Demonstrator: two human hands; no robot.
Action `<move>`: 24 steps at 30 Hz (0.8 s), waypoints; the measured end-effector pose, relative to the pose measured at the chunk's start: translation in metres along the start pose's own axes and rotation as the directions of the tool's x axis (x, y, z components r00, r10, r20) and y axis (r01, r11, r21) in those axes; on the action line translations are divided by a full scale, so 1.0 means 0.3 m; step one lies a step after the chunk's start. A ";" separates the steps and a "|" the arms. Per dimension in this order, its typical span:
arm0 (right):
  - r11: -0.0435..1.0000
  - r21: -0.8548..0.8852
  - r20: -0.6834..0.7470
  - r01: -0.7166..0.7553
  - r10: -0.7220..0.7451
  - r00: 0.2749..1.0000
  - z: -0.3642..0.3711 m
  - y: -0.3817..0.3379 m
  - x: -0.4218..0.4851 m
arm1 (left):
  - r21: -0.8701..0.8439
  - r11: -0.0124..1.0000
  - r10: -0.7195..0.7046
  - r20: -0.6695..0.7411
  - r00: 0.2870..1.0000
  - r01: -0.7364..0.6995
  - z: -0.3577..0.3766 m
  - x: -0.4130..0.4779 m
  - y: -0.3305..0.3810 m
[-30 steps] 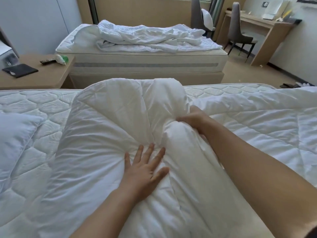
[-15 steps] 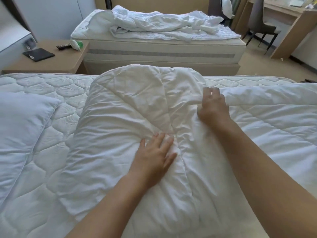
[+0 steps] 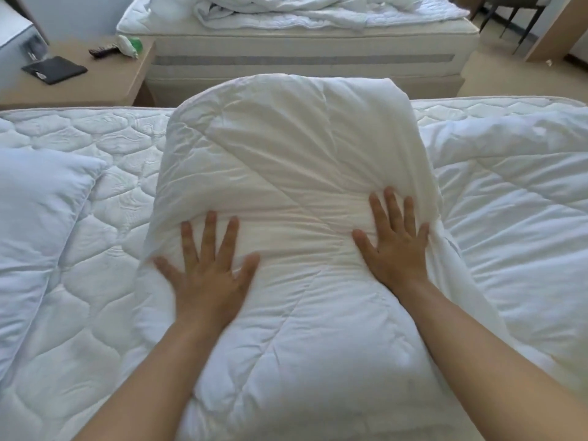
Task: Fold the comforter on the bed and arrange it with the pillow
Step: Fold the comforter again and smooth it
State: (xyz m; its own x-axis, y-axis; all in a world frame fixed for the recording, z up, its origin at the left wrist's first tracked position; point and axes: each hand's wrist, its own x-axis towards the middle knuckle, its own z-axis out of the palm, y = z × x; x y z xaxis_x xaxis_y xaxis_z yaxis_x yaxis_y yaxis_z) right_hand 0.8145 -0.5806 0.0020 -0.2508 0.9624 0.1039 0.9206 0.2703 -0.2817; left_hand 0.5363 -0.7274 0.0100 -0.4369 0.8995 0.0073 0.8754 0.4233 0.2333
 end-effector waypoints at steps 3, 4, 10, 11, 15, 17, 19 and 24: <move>1.000 0.023 -0.012 -0.002 0.002 1.000 0.033 0.031 0.023 | -0.014 1.000 0.007 0.004 1.000 -0.007 0.067 0.031 -0.003; 1.000 0.028 -0.010 -0.004 0.004 1.000 0.041 0.027 0.031 | -0.014 1.000 0.008 0.006 1.000 -0.008 0.077 0.046 -0.007; 0.997 0.068 -0.154 -0.025 0.035 0.987 0.107 -0.044 0.063 | -0.063 0.998 0.010 -0.052 0.999 -0.013 0.095 0.104 -0.052; 0.997 0.067 -0.156 -0.029 0.040 0.987 0.115 -0.046 0.071 | -0.061 0.998 0.012 -0.066 0.998 -0.016 0.104 0.115 -0.052; 0.997 0.069 -0.152 -0.026 0.036 0.988 0.118 -0.041 0.098 | -0.052 0.998 0.028 -0.087 0.996 -0.033 0.123 0.167 -0.040; 0.997 0.073 -0.143 -0.018 0.028 0.989 0.119 -0.034 0.101 | -0.045 0.999 0.016 -0.096 0.995 -0.021 0.130 0.169 -0.035; 0.997 0.071 -0.150 -0.011 0.021 0.989 0.128 -0.027 0.110 | -0.023 1.000 0.005 -0.100 0.995 -0.007 0.133 0.170 -0.031; 0.997 0.078 -0.104 0.024 -0.016 0.994 0.152 -0.018 0.151 | 0.025 1.000 -0.016 -0.081 0.997 0.018 0.145 0.176 -0.016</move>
State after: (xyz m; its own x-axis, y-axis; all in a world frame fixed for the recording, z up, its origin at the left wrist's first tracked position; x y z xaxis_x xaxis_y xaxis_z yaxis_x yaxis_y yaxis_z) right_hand 0.7846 -0.5374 -0.0352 -0.2328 0.9503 0.2067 0.8883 0.2943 -0.3525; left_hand 0.5179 -0.6773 -0.0330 -0.4659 0.8810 0.0825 0.8724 0.4418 0.2091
